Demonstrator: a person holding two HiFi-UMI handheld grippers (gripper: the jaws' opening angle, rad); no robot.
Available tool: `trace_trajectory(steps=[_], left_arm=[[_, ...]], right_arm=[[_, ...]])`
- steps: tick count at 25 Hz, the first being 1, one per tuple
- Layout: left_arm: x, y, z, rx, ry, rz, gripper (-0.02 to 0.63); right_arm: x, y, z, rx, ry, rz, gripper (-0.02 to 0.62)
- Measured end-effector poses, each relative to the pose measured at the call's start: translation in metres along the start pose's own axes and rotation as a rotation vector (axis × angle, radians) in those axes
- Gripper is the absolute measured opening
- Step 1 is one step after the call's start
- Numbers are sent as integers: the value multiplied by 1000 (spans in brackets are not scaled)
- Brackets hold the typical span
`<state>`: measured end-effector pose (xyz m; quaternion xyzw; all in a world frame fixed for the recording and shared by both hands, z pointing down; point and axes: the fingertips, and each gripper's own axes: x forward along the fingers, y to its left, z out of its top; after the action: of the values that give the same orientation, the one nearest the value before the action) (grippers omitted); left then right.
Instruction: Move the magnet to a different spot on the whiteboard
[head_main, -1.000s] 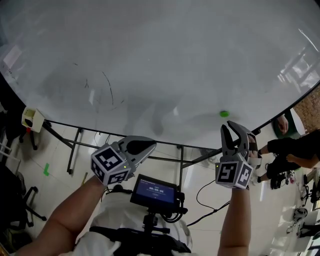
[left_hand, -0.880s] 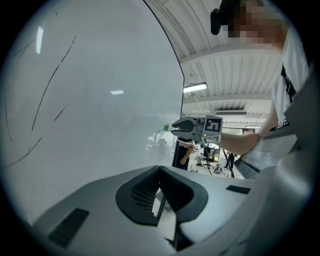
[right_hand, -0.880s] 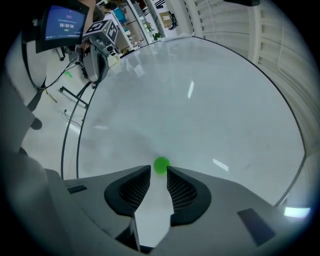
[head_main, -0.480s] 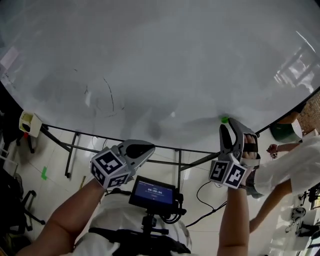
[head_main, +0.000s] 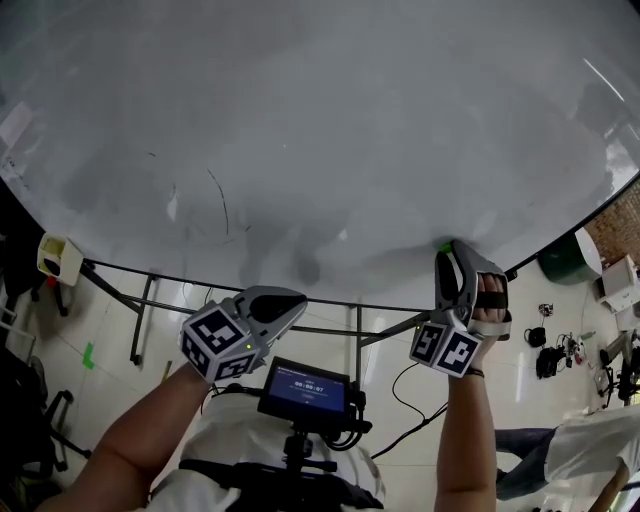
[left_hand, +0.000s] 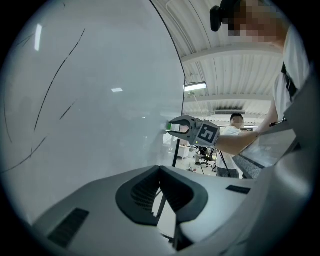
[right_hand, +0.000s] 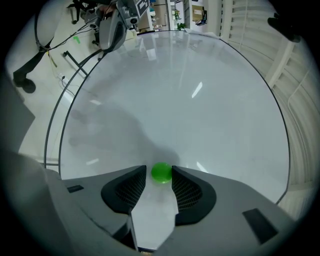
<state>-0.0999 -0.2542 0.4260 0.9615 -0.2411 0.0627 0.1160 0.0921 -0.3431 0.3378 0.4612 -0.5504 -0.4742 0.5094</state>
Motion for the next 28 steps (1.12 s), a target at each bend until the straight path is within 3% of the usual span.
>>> trace_trajectory(steps=[4,19,24,28], left_arm=[[-2,0,1,-4,4,1,15],[-7,2,2,13,12,44,15],[-7,-6,-1,13,19,69,15],[0,-18,1,29,4,62,15]], right_arm=[[1,0,-1,10,-2,3,132],[-2,4,-1,133,-44,27,129],[-17,12,-7,300,-100,77,129],[-27,16,-9,514,-183,136,129]])
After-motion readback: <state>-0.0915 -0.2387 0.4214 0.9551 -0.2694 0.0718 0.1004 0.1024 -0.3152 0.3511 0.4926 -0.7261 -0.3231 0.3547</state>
